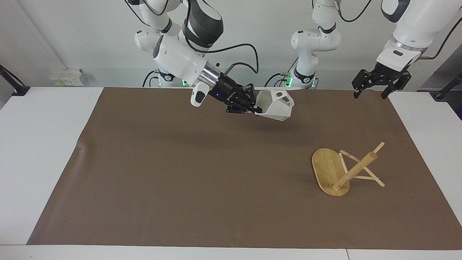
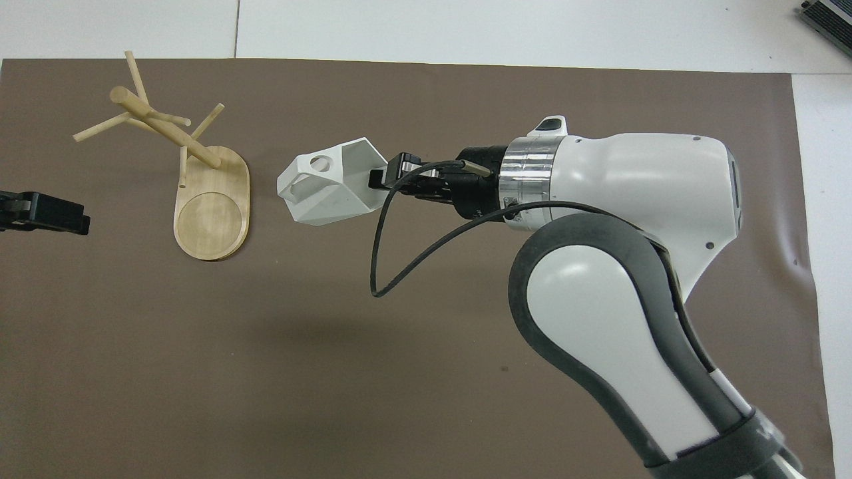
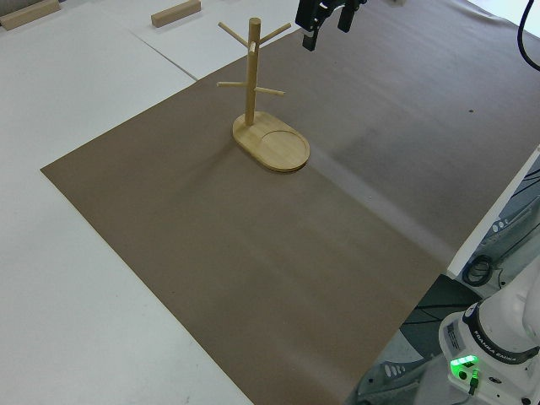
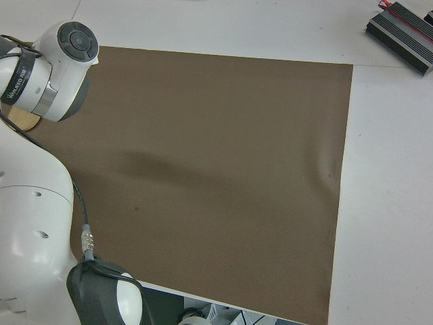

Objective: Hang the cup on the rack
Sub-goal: 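Lift the white cup with the right gripper toward the wooden rack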

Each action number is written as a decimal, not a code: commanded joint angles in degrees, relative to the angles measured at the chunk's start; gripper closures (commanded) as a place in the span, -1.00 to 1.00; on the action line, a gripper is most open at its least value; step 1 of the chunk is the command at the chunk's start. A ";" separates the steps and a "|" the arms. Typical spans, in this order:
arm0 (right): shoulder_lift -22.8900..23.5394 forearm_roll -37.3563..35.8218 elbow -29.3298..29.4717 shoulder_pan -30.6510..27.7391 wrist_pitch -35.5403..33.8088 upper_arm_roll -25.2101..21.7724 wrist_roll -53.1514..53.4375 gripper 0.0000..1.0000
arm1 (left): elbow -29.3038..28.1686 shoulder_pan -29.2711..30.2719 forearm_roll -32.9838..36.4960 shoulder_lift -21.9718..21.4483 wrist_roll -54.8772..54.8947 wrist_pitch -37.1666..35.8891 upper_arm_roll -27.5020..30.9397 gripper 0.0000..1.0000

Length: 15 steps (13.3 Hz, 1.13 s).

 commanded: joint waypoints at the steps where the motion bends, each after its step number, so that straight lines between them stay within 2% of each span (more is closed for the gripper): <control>1: -0.96 1.48 -1.02 -0.10 -0.24 0.12 -0.40 1.00 | -2.15 -0.61 0.08 -1.77 -0.17 0.51 0.22 -1.00; 2: -0.96 1.48 -1.02 0.60 -0.15 0.12 -0.40 1.00 | -2.77 -0.61 -0.19 -1.95 0.53 1.82 0.14 -1.00; 7: -0.53 1.39 -1.02 3.94 2.66 0.12 -0.05 1.00 | -3.47 0.19 -7.37 -1.86 18.86 5.96 0.40 -1.00; 10: -0.09 1.48 -1.10 5.52 4.77 0.12 0.31 1.00 | -5.22 0.19 -12.47 -2.12 38.01 8.96 0.40 -1.00; 15: 0.09 1.48 -1.10 5.26 4.77 0.12 0.31 1.00 | -11.37 0.45 -21.44 -5.28 59.31 9.66 1.01 -1.00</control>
